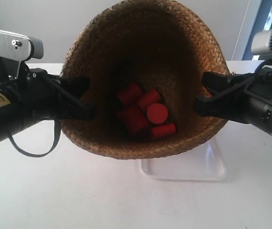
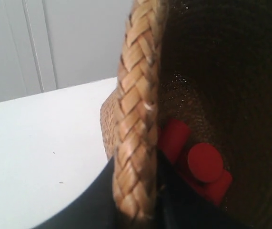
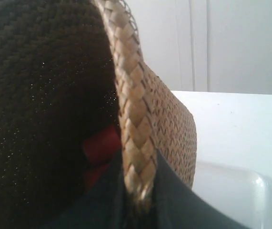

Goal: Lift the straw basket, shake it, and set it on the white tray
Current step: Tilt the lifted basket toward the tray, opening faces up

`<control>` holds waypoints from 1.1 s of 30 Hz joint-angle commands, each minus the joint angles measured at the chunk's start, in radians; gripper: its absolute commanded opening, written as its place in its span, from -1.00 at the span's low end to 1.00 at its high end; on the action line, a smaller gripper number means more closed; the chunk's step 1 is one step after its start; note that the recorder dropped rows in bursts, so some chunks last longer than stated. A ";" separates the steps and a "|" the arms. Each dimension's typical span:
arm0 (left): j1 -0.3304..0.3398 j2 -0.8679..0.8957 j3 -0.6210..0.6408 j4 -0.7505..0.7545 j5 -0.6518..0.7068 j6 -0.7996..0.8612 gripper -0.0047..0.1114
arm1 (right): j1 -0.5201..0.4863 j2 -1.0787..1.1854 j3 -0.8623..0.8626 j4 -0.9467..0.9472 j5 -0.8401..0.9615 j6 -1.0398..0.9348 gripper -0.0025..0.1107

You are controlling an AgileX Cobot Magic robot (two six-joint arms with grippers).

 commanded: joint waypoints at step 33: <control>0.043 -0.013 0.004 0.065 -0.177 0.112 -0.92 | -0.005 0.108 0.000 0.301 -0.217 -0.310 -0.96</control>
